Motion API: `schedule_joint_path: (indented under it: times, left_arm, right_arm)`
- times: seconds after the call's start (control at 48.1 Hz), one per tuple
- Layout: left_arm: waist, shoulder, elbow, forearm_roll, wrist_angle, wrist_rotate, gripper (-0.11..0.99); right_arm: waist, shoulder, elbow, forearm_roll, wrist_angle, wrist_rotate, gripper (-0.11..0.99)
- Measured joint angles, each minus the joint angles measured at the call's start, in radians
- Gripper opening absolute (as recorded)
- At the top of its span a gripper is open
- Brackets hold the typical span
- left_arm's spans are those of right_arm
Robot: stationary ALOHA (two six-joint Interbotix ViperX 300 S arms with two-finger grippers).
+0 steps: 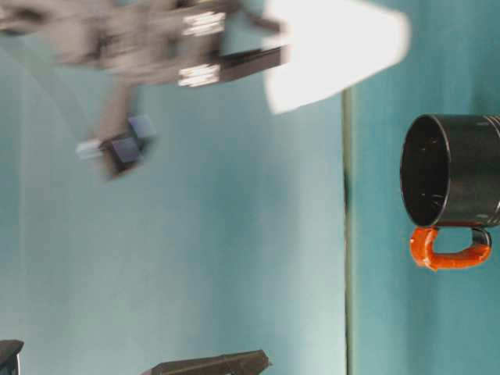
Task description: Put the paper cup into the moved red handle cup holder.
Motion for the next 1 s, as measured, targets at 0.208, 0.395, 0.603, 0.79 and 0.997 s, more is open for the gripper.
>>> schedule_joint_path:
  times: [0.208,0.395,0.603,0.79,0.997]
  left_arm:
    - [0.000,0.000,0.000,0.000,0.000,0.000,0.93]
    - [0.000,0.000,0.000,0.000,0.000,0.000,0.93]
    - [0.000,0.000,0.000,0.000,0.000,0.000,0.93]
    - [0.000,0.000,0.000,0.000,0.000,0.000,0.93]
    - [0.000,0.000,0.000,0.000,0.000,0.000,0.93]
  right_arm:
    - [0.000,-0.002,-0.100,0.000,0.103,-0.005,-0.11]
    - [0.003,0.014,-0.138,0.002,0.084,-0.006,-0.11]
    - [0.018,0.041,-0.187,0.008,0.014,-0.005,-0.11]
    - [0.035,0.083,-0.244,0.008,0.011,-0.005,-0.11]
    - [0.051,0.121,-0.270,0.008,0.012,-0.005,-0.11]
